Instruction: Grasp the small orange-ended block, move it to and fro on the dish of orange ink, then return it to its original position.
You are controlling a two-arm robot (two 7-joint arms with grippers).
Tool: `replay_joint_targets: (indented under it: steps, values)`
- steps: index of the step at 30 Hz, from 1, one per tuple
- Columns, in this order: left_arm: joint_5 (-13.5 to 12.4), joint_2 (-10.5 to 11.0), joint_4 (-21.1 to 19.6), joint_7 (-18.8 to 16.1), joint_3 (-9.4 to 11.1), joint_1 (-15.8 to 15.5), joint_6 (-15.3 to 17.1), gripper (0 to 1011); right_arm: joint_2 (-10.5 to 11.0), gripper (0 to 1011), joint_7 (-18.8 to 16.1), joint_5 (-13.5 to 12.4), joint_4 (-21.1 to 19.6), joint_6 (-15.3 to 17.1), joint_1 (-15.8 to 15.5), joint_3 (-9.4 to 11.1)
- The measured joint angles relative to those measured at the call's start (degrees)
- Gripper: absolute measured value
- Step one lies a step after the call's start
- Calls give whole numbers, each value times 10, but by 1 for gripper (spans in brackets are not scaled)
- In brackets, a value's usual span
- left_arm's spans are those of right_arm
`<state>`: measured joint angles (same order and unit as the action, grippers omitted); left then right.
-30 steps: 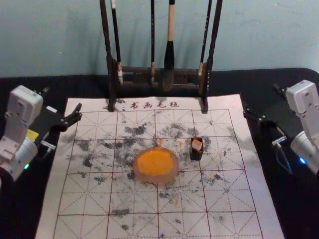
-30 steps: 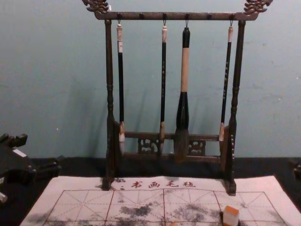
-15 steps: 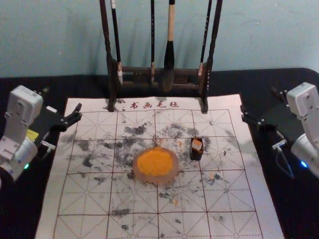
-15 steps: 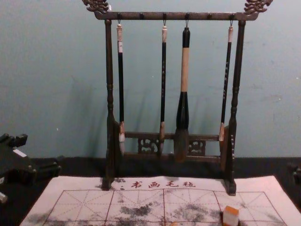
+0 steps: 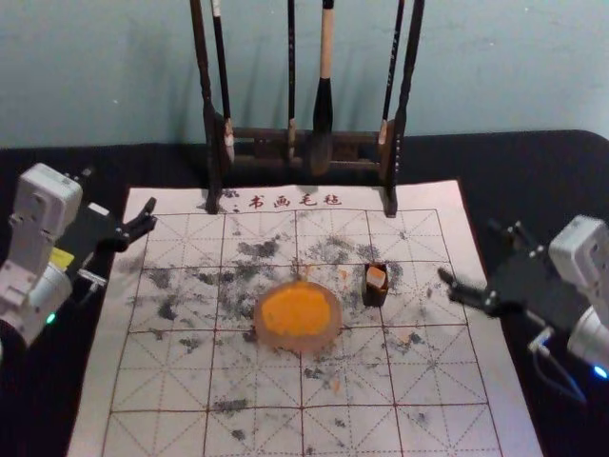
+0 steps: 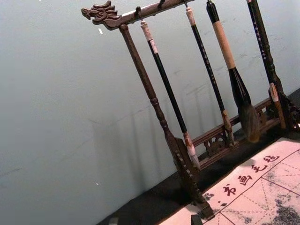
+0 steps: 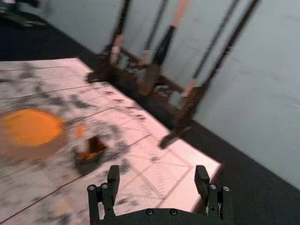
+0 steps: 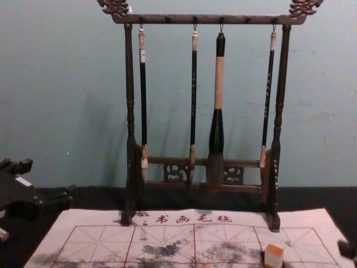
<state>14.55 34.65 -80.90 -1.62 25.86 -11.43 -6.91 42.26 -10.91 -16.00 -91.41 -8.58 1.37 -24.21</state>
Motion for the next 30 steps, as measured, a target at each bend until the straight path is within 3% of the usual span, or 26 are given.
replay_joint_targets:
  steps: [6,12,20,30]
  values:
    - [0,0,0,0,0,0,0,1001,17,1000,-39,1,-21,-9,-21,-7]
    - [0,0,0,0,0,0,0,1001,9,1000,-65,14,-21,-16,-17,-19]
    - [0,0,0,0,0,0,0,1001,-31,1000,-88,53,17,-27,23,-40]
    - [0,0,0,0,0,0,0,1001,-80,1000,-109,73,72,-26,72,-49]
